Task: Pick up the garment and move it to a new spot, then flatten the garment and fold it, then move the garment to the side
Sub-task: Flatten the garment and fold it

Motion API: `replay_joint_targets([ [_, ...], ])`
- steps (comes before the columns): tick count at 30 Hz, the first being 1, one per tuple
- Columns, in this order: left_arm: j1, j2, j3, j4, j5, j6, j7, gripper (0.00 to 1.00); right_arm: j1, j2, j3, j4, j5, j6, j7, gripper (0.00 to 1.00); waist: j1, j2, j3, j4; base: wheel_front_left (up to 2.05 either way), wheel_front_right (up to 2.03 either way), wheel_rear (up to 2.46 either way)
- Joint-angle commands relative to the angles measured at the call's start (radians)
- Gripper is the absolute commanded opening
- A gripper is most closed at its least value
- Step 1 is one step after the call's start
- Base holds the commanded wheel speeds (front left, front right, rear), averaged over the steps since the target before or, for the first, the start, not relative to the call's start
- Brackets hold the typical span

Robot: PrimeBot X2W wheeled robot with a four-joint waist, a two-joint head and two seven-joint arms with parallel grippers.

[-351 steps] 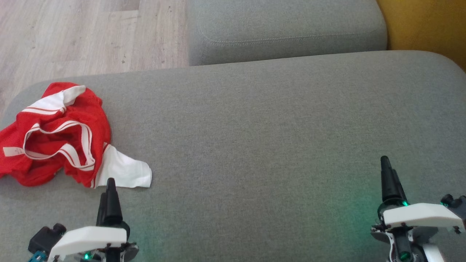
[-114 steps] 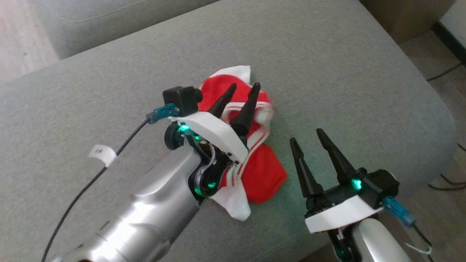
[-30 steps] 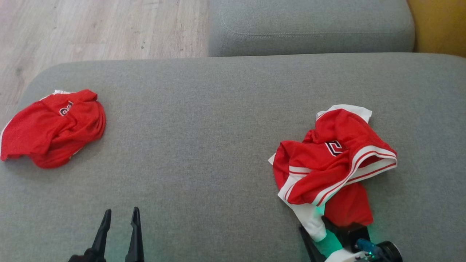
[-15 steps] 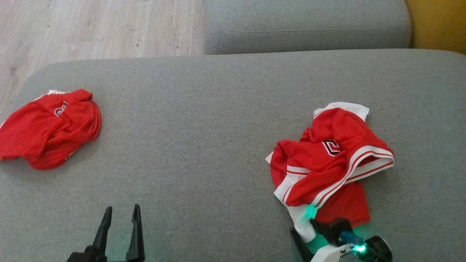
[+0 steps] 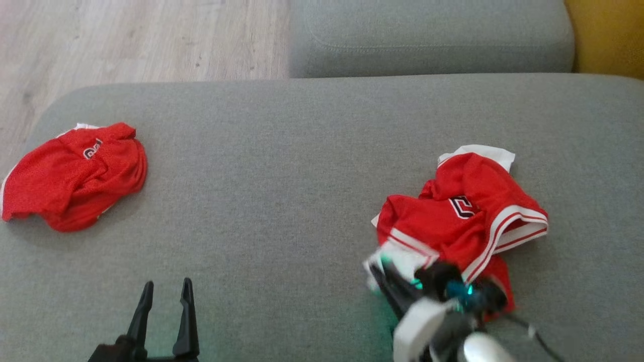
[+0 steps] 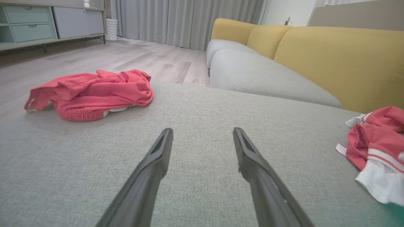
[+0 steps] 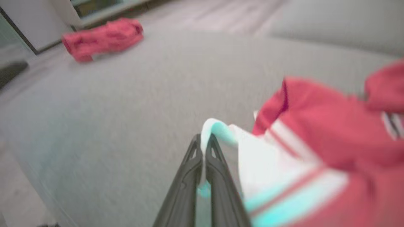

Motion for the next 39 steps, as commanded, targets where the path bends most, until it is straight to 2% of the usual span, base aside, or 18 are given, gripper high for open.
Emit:
replay_joint_targets([
  [1, -0.032, -0.003, 0.029, -0.025, -0.003, 0.001, -0.01, 1.0, -0.091, -0.001, 0.029, -0.082, 0.022, 0.008, 0.004, 0.0, 0.0, 0.0, -0.011, -0.002, 0.0, 0.0, 0.0],
  [5, -0.027, -0.003, 0.024, -0.026, -0.004, 0.004, -0.01, 1.0, -0.197, -0.001, 0.034, -0.184, 0.084, 0.008, 0.045, 0.0, 0.0, 0.0, -0.031, -0.005, 0.0, 0.0, 0.0],
  [10, -0.028, -0.003, 0.003, -0.027, -0.012, 0.008, -0.01, 1.0, -0.389, -0.001, 0.015, -0.208, 0.12, 0.008, 0.118, 0.0, 0.0, 0.0, -0.047, 0.006, 0.0, 0.0, 0.0],
  [17, -0.043, -0.003, -0.032, -0.019, -0.03, 0.018, -0.01, 1.0, -0.644, -0.001, -0.037, -0.128, 0.205, 0.008, 0.177, 0.0, 0.0, 0.0, -0.067, 0.059, 0.0, 0.0, 0.0],
  [26, -0.033, -0.003, -0.067, -0.021, -0.051, 0.041, -0.01, 1.0, -0.884, -0.001, -0.091, 0.001, 0.275, 0.008, 0.144, 0.0, 0.0, 0.0, -0.091, 0.106, 0.0, 0.0, 0.0],
  [29, -0.028, -0.003, -0.073, -0.028, -0.058, 0.05, -0.01, 1.0, -0.913, -0.003, -0.118, 0.026, 0.297, 0.008, 0.144, 0.0, 0.0, 0.0, -0.096, 0.11, 0.0, 0.0, 0.0],
  [34, -0.02, -0.003, -0.072, -0.038, -0.063, 0.061, -0.01, 1.0, -0.871, -0.048, -0.123, 0.011, 0.336, 0.008, 0.176, 0.0, 0.0, 0.0, -0.097, 0.1, 0.0, 0.0, 0.0],
  [39, -0.009, -0.003, -0.052, -0.051, -0.056, 0.063, -0.01, 1.0, -0.739, -0.171, -0.118, -0.069, 0.353, 0.008, 0.235, 0.0, 0.0, 0.0, -0.088, 0.057, 0.0, 0.0, 0.0],
])
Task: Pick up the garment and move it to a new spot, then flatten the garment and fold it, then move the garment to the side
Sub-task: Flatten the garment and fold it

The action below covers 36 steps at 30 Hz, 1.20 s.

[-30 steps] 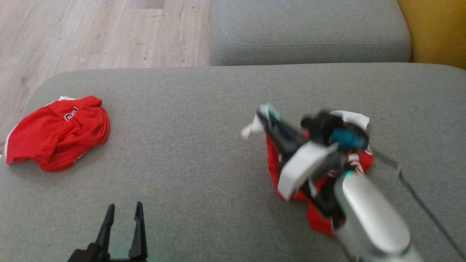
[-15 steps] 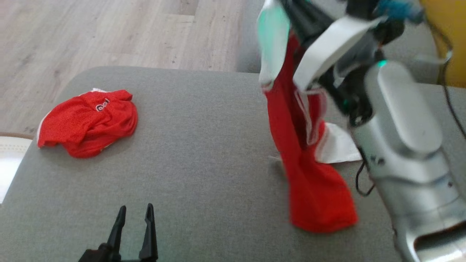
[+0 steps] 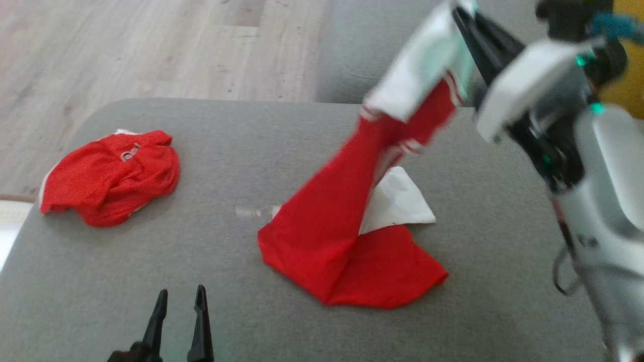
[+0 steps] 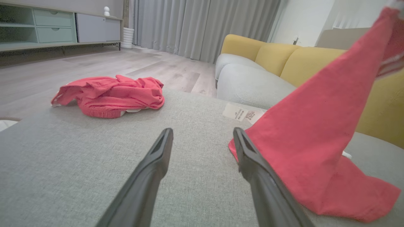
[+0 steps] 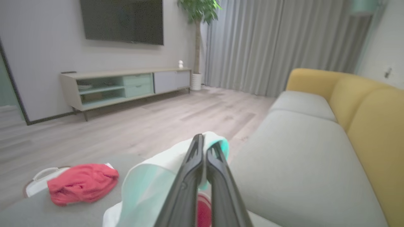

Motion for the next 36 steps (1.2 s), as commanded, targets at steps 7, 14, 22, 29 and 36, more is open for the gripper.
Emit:
replay_joint_targets([
  [7, -0.04, -0.003, 0.053, -0.045, 0.017, -0.007, -0.01, 1.0, 0.165, -0.132, -0.082, -0.195, 0.032, 0.008, 0.095, 0.0, 0.0, 0.0, 0.023, -0.084, 0.0, 0.0, 0.0],
  [14, -0.05, -0.003, 0.058, -0.052, 0.018, -0.01, -0.01, 1.0, 0.404, -0.254, -0.144, -0.352, 0.001, 0.008, 0.237, 0.0, 0.0, 0.0, 0.047, -0.143, 0.0, 0.0, 0.0],
  [22, -0.068, -0.003, 0.059, -0.046, 0.018, -0.017, -0.01, 1.0, 0.604, -0.433, -0.096, -0.39, -0.043, 0.008, 0.375, 0.0, 0.0, 0.0, 0.064, -0.154, 0.0, 0.0, 0.0],
  [29, -0.069, -0.003, 0.056, -0.042, 0.015, -0.017, -0.01, 1.0, 0.66, -0.509, -0.04, -0.392, -0.041, 0.008, 0.436, 1.0, 0.0, 0.0, 0.07, -0.148, 0.0, 0.0, 0.0],
  [36, -0.062, -0.003, 0.056, -0.042, 0.01, -0.014, -0.01, 1.0, 0.66, -0.485, -0.089, -0.424, -0.06, 0.008, 0.399, 1.0, 0.0, 0.0, 0.065, -0.149, 0.0, 0.0, 0.0],
])
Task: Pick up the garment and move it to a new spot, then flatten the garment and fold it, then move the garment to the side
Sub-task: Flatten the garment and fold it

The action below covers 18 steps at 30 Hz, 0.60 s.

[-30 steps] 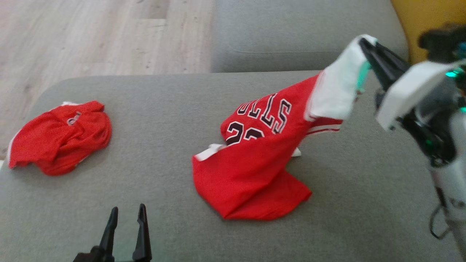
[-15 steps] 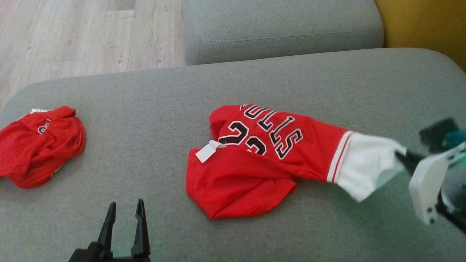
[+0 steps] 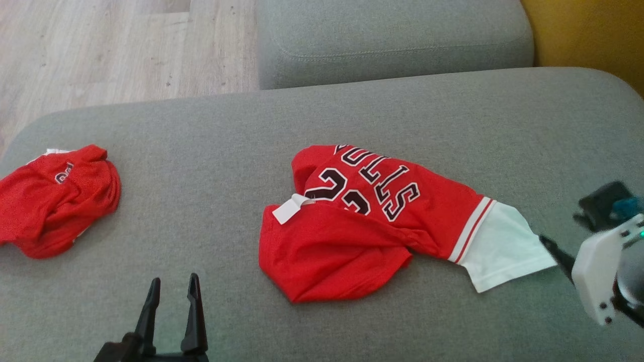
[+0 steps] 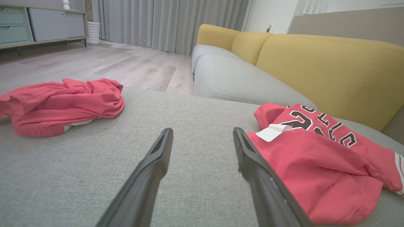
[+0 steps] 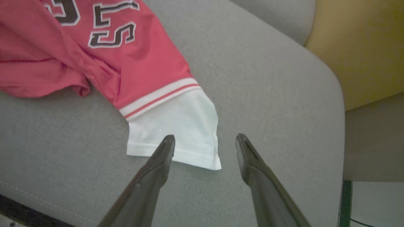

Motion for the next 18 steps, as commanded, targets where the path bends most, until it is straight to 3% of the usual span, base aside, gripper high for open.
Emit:
replay_joint_targets([
  [1, -0.035, -0.002, 0.029, -0.027, 0.001, -0.004, -0.01, 1.0, -0.022, -0.006, -0.034, -0.058, -0.021, 0.008, -0.031, 1.0, 0.0, 0.0, -0.002, -0.001, 0.0, 0.0, 0.0],
  [7, -0.034, -0.002, 0.028, -0.03, 0.002, -0.005, -0.01, 1.0, -0.012, 0.183, -0.125, -0.104, -0.141, 0.008, -0.2, 1.0, 0.0, 0.0, 0.002, -0.01, 0.0, 0.0, 0.0],
  [12, -0.044, -0.002, 0.027, -0.027, 0.008, -0.009, -0.01, 1.0, 0.048, 0.414, -0.174, -0.049, -0.303, 0.008, -0.453, 1.0, 0.0, 0.0, 0.007, -0.013, 0.0, 0.0, 0.0],
  [18, -0.059, -0.002, 0.025, -0.019, 0.018, -0.019, -0.01, 1.0, 0.127, 0.583, -0.197, 0.087, -0.465, 0.008, -0.786, 1.0, 0.0, 0.0, 0.017, -0.014, 0.0, 0.0, 0.0],
])
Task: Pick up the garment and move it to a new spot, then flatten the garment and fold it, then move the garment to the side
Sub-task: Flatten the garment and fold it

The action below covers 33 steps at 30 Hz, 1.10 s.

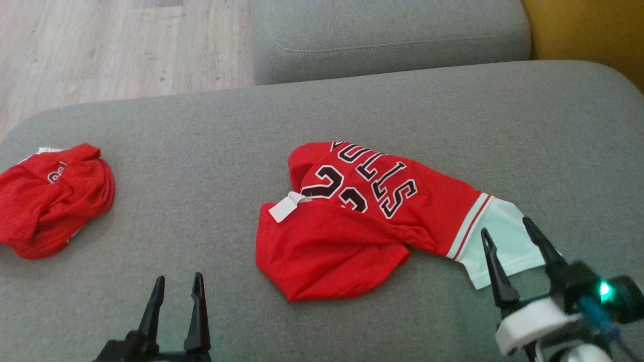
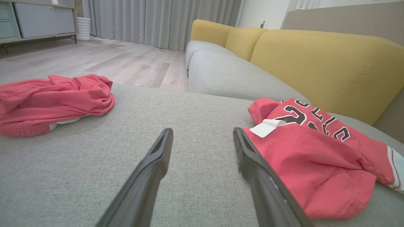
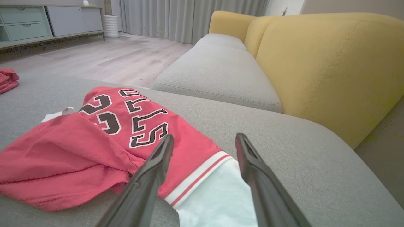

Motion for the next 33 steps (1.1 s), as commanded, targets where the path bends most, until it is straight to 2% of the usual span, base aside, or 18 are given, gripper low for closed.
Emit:
replay_joint_targets([
  [1, -0.058, -0.002, 0.027, -0.021, 0.01, -0.004, -0.01, 1.0, -0.024, 0.002, 0.003, -0.01, -0.026, 0.008, -0.057, 1.0, 0.0, 0.0, 0.001, 0.0, 0.0, 0.0, 0.0],
  [4, -0.066, -0.002, 0.025, -0.014, 0.014, -0.009, -0.01, 1.0, -0.004, 0.035, -0.025, 0.078, -0.07, 0.008, -0.213, 1.0, 0.0, 0.0, 0.001, -0.001, 0.0, 0.0, 0.0],
  [7, -0.071, -0.002, 0.021, -0.008, 0.015, -0.013, -0.01, 1.0, 0.001, 0.049, -0.051, 0.151, -0.081, 0.008, -0.272, 1.0, 0.0, 0.0, 0.0, 0.0, 0.0, 0.0, 0.0],
  [12, -0.074, -0.002, 0.016, 0.001, 0.019, -0.017, -0.01, 1.0, -0.003, 0.053, -0.053, 0.162, -0.025, 0.008, -0.281, 1.0, 0.0, 0.0, 0.0, 0.002, 0.0, 0.0, 0.0],
  [21, -0.141, -0.002, -0.022, 0.06, 0.019, -0.031, -0.01, 1.0, -0.017, 0.054, -0.029, 0.144, -0.005, 0.008, -0.281, 1.0, 0.0, 0.0, 0.02, -0.005, 0.0, 0.0, 0.0],
  [29, -0.345, -0.001, -0.152, 0.203, -0.113, -0.04, 0.021, 1.0, -0.052, 0.054, 0.001, 0.136, -0.021, 0.008, -0.281, 1.0, 0.0, 0.0, 0.069, -0.028, 0.0, 0.0, 0.0],
  [33, -0.468, 0.03, -0.221, 0.308, -0.204, -0.041, 0.098, 1.0, -0.071, 0.054, 0.031, 0.127, -0.026, 0.008, -0.281, 1.0, 0.0, 0.0, 0.101, -0.053, 0.0, 0.0, 0.0],
])
